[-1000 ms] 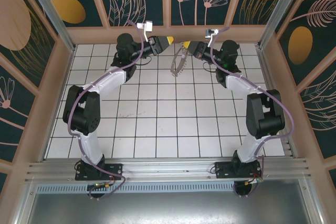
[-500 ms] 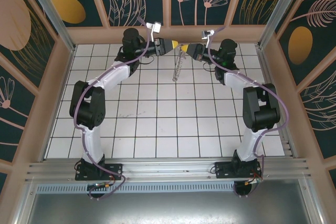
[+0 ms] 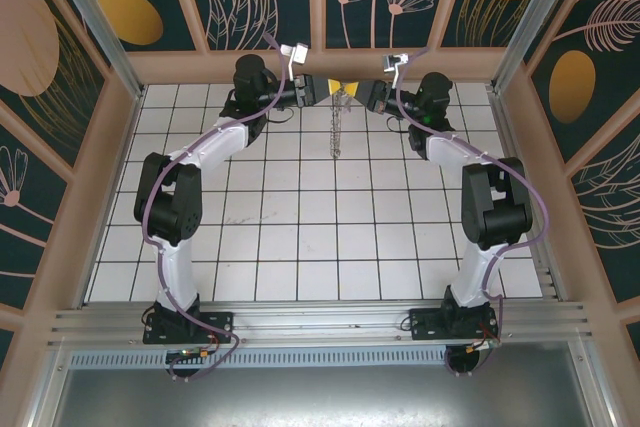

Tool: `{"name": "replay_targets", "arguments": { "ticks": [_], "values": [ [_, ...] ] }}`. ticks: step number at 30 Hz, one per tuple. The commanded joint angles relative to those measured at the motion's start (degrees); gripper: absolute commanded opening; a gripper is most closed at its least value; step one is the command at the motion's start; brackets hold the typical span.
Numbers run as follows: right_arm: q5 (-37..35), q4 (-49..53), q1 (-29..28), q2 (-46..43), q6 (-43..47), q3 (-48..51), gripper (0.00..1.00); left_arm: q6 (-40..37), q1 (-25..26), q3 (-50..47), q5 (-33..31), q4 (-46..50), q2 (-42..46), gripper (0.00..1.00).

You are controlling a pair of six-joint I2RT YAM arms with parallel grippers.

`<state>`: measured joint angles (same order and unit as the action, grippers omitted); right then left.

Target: Put the keys on the keyring

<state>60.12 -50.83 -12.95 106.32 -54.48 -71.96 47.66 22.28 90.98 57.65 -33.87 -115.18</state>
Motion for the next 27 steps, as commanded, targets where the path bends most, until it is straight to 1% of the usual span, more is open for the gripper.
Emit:
{"name": "replay_targets", "arguments": {
  "ticks": [1, 27],
  "values": [
    [0.97, -4.45, 0.14, 0.43, -0.86, -2.12, 0.00, 1.56, 0.13, -0.46, 0.89, -3.66, -1.35, 0.29],
    [1.14, -4.37, -0.35, 0.35, -0.47, -1.75, 0.00, 2.43, 0.82, -0.51, 0.45, -5.28, -2.77, 0.29]
  ]
}}
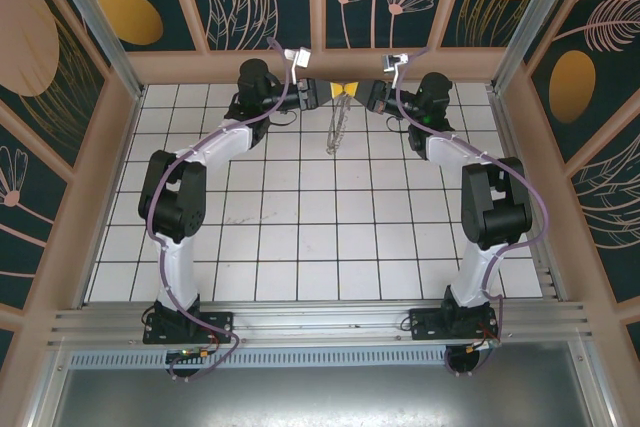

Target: Put the keys on the keyring

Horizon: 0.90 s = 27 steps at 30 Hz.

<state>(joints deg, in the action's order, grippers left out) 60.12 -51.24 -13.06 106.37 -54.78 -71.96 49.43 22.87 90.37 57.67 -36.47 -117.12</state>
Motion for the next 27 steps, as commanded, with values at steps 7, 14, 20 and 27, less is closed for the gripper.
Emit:
{"name": "replay_targets", "arguments": {
  "ticks": [7, 14, 20, 27],
  "values": [
    [1.05, -3.86, -0.49, 0.96, -0.24, -2.29, 0.00, 1.50, 0.59, 0.26, 1.10, -3.95, -0.87, 0.27],
    [1.05, -3.82, -0.57, 1.06, -0.17, -2.16, 0.00, 1.87, 1.21, 0.16, 1.74, -4.64, -0.94, 0.15],
    [0.96, -3.86, -0.61, 1.05, -0.09, -2.19, 0.00, 3.02, 1.64, -0.01, 2.01, -6.36, -1.17, 0.09],
    [1.01, -3.79, -0.42, 0.75, -0.07, -1.86, 0.00, 5.98, 1.91, -0.86, 0.74, -10.69, -1.10, 0.00]
  ]
}}
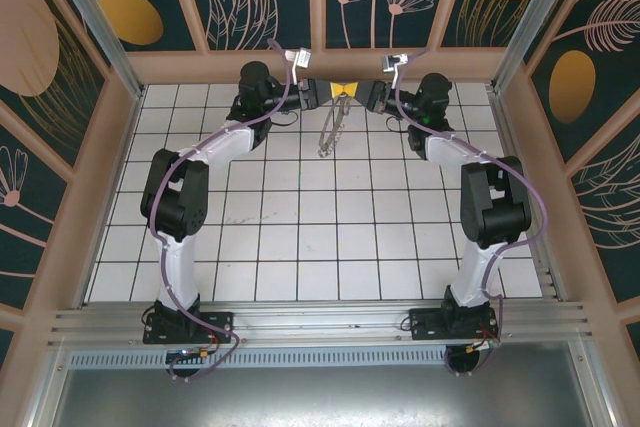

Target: Put the keys on the keyring

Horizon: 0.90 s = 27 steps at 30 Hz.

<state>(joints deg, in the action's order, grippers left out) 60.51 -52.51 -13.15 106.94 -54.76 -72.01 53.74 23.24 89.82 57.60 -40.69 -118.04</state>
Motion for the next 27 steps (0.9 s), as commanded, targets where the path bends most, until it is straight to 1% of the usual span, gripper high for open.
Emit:
{"name": "replay_targets", "arguments": {
  "ticks": [1, 4, 6, 11, 22, 25, 27],
  "values": [
    [0.36, -2.57, -0.21, -0.01, -0.16, -1.43, 0.04, 2.42, 1.54, -0.73, 0.48, -7.53, 0.05, 0.00],
    [-0.23, -4.56, 0.53, -0.75, -1.24, 0.30, 0.22, 2.95, 1.54, -1.29, -0.59, -8.33, 0.59, 0.00],
    [-0.31, -6.36, 0.88, -1.04, -2.24, 1.54, 0.26, 2.95, 1.54, -1.47, -1.14, -8.42, 0.97, 0.00],
    [-0.48, -9.66, 1.28, -1.96, -3.71, 4.52, 0.27, 3.19, 1.54, -1.82, -1.79, -8.70, 1.50, 0.00],
    [-0.91, -11.56, 1.28, -5.17, -3.35, 9.63, 0.30, 3.13, 1.54, -1.92, -2.89, -8.61, 1.89, 0.00],
    [-0.92, -11.52, 1.27, -5.42, -3.25, 10.08, 0.26, 3.22, 1.54, -1.86, -3.11, -8.71, 1.78, 0.00],
    [-1.06, -11.48, 1.15, -5.37, -3.32, 10.18, 0.20, 3.22, 1.49, -1.82, -3.11, -8.71, 1.80, 0.00]
  ]
}}
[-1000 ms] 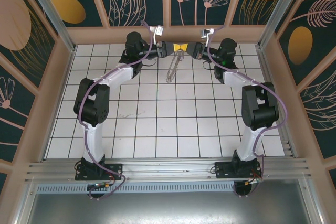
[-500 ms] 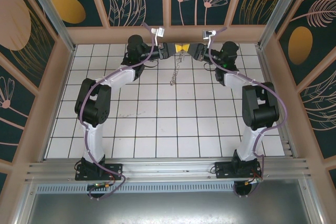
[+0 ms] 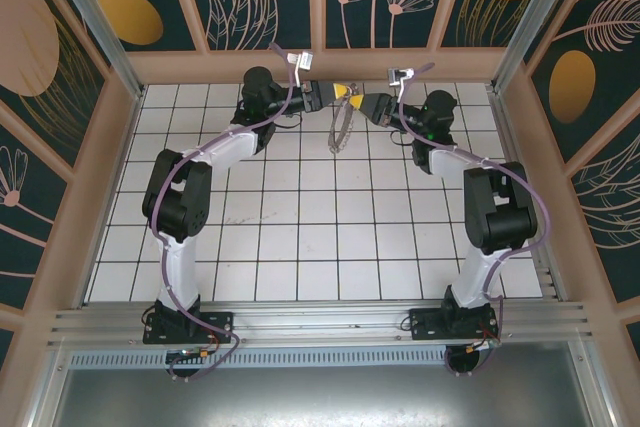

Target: Put the keys on the keyring

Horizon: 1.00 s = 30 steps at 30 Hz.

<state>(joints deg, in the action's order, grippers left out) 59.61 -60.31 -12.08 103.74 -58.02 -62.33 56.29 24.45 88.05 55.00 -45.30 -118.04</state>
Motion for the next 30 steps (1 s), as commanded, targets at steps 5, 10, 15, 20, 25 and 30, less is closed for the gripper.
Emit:
{"name": "replay_targets", "arguments": {
  "ticks": [5, 10, 15, 20, 25, 30],
  "values": [
    [-0.03, -3.80, -0.29, -1.87, -0.30, 0.23, 0.06, 0.67, 0.34, -0.31, -0.93, -4.18, 2.06, 0.00],
    [-0.02, -3.59, -1.15, -1.97, -0.03, 0.49, 0.00, 0.81, 0.34, -0.91, -1.67, -4.54, 2.43, 0.00],
    [-0.94, -2.49, -2.44, -2.33, 0.98, 0.63, 0.00, 1.41, 0.34, -1.87, -2.57, -5.82, 2.90, 0.00],
    [-3.19, -0.58, -3.79, -2.95, 2.23, 0.88, 0.00, 1.78, 0.34, -3.18, -3.42, -6.87, 3.64, 0.00],
    [-5.82, 0.80, -5.10, -3.22, 2.95, 0.81, 0.00, 2.59, 0.37, -4.59, -4.22, -8.39, 3.98, 0.00],
    [-10.89, 5.93, -6.50, -4.25, 5.72, 0.54, 0.00, 2.98, 0.41, -6.20, -5.54, -9.78, 4.62, 0.00]
  ]
}}
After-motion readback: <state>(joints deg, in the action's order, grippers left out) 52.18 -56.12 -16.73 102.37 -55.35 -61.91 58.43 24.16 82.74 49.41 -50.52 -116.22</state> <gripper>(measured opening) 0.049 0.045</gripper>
